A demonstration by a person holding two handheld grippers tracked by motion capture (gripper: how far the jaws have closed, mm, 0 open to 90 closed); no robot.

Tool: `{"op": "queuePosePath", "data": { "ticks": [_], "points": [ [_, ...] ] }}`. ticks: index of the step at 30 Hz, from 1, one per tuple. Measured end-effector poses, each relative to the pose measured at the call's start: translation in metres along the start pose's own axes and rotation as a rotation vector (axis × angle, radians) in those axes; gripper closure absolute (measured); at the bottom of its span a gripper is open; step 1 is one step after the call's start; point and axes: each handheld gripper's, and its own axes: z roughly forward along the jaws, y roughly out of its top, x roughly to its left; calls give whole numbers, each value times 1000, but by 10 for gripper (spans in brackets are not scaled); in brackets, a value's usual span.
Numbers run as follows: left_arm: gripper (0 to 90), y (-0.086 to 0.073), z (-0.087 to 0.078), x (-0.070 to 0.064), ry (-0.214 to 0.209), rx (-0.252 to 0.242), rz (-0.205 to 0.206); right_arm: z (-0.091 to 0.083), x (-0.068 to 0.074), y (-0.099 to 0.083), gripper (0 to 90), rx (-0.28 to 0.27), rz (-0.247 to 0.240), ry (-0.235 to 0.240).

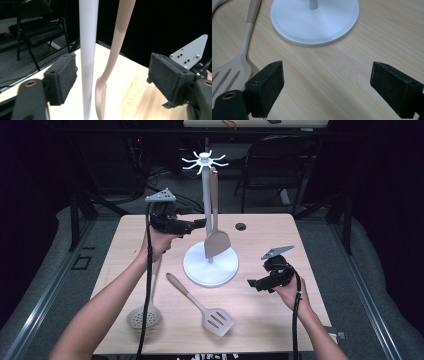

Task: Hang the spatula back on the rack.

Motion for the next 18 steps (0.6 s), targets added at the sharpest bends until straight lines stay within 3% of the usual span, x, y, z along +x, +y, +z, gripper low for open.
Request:
{"op": "queuePosePath", "data": {
  "ticks": [10, 18],
  "points": [
    [108, 7, -10, 9, 12, -2, -8, 1, -2, -5, 120, 24, 11, 15],
    [125, 17, -22, 11, 45, -45, -9, 1, -2, -7, 127, 34, 11, 0]
  ]
}}
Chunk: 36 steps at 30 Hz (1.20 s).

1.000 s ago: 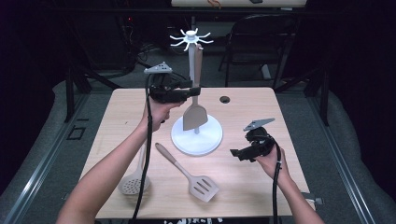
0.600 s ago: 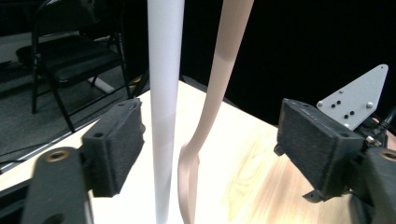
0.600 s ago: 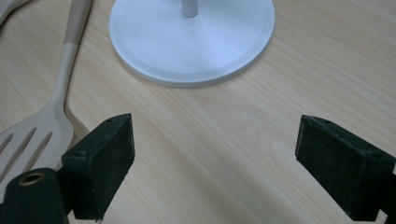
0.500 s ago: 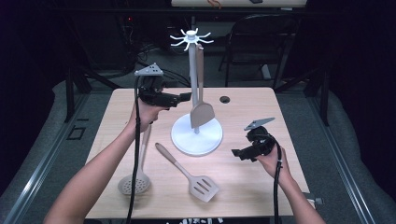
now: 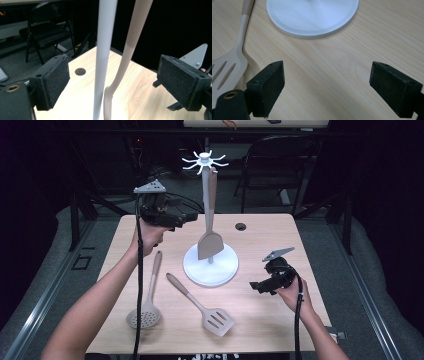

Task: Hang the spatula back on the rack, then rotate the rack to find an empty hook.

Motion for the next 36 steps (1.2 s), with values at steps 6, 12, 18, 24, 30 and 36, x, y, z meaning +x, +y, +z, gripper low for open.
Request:
{"op": "queuePosePath", "data": {
  "ticks": [6, 12, 18, 24, 30, 36],
  "points": [
    [213, 14, -9, 1, 23, -9, 8, 1, 0, 0, 128, 5, -4, -10],
    [402, 27, -15, -3, 59, -53, 36, 0, -1, -1, 124, 11, -5, -29],
    [632, 37, -20, -7, 50, -123, 65, 2, -3, -3, 120, 16, 10, -30],
    [818, 51, -25, -12, 70, -161, 101, 3, -3, -3, 121, 24, 9, -30],
    [898, 59, -26, -13, 81, -172, 110, 3, -3, -3, 123, 23, -4, -38],
    [900, 62, -23, -13, 96, -161, 111, 3, -3, -3, 128, 29, -11, -52]
  ]
}}
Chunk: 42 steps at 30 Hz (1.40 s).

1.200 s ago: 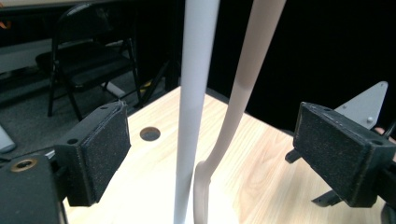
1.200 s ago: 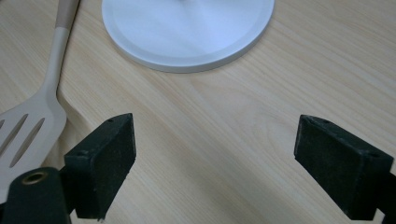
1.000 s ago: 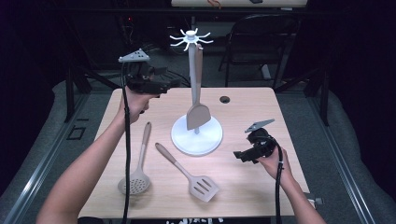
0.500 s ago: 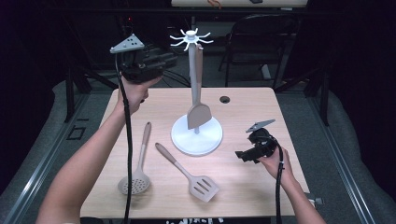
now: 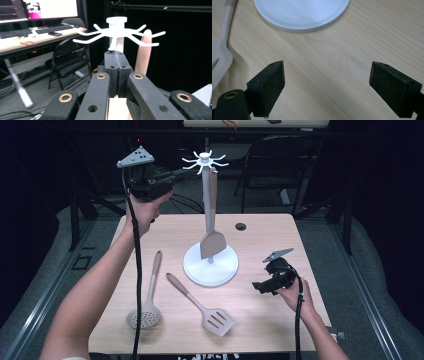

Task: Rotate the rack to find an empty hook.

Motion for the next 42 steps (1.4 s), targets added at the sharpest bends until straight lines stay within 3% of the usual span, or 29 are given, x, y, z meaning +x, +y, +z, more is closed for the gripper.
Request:
{"op": "queuePosePath", "data": {
  "ticks": [8, 11, 20, 34, 42],
  "points": [
    [900, 1, 1, -5, -45, -10, 23, 0, 0, 0, 129, 2, -4, -6],
    [900, 4, 2, -7, -27, -8, 39, -1, 1, 0, 130, 0, -3, -7],
    [900, 8, 3, 2, 24, -12, 11, -1, 1, 0, 130, -7, -1, -10],
    [900, 9, 6, 11, 50, -8, -9, -1, 0, 0, 130, -1, -8, -10],
    [900, 7, -4, 0, 42, -27, 18, -1, -1, 0, 130, -2, -6, -9]
  ]
}}
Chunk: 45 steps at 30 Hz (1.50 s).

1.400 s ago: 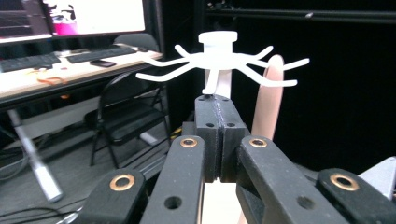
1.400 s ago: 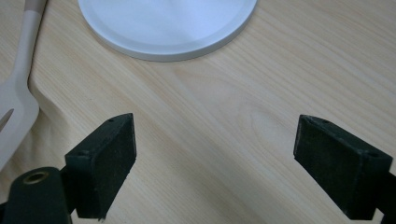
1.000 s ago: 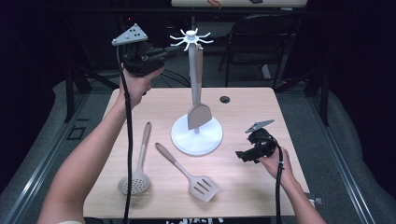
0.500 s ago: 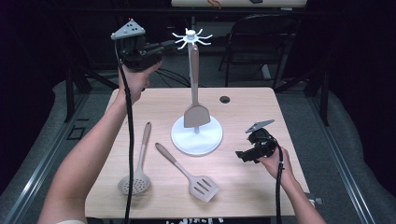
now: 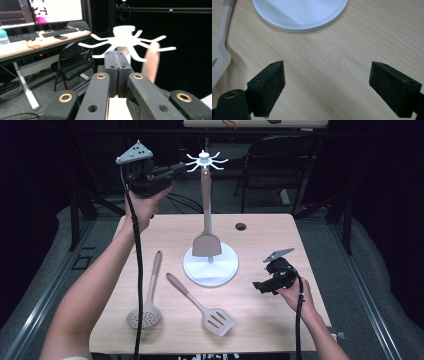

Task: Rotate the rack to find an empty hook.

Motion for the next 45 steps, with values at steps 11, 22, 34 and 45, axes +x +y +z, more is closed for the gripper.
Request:
{"op": "queuePosePath", "data": {
  "ticks": [11, 22, 34, 45],
  "points": [
    [900, 3, -14, -12, -24, -46, 9, -1, 1, 1, 131, 7, -10, -10],
    [900, 1, -4, -21, -54, -4, 38, 0, 2, 1, 131, 1, -6, -9],
    [900, 1, -2, -14, -27, 1, 23, 0, 2, 1, 131, 1, -8, -5],
    [900, 0, -1, -9, -13, 4, 14, 0, 2, 1, 131, -2, -2, -3]
  ]
}}
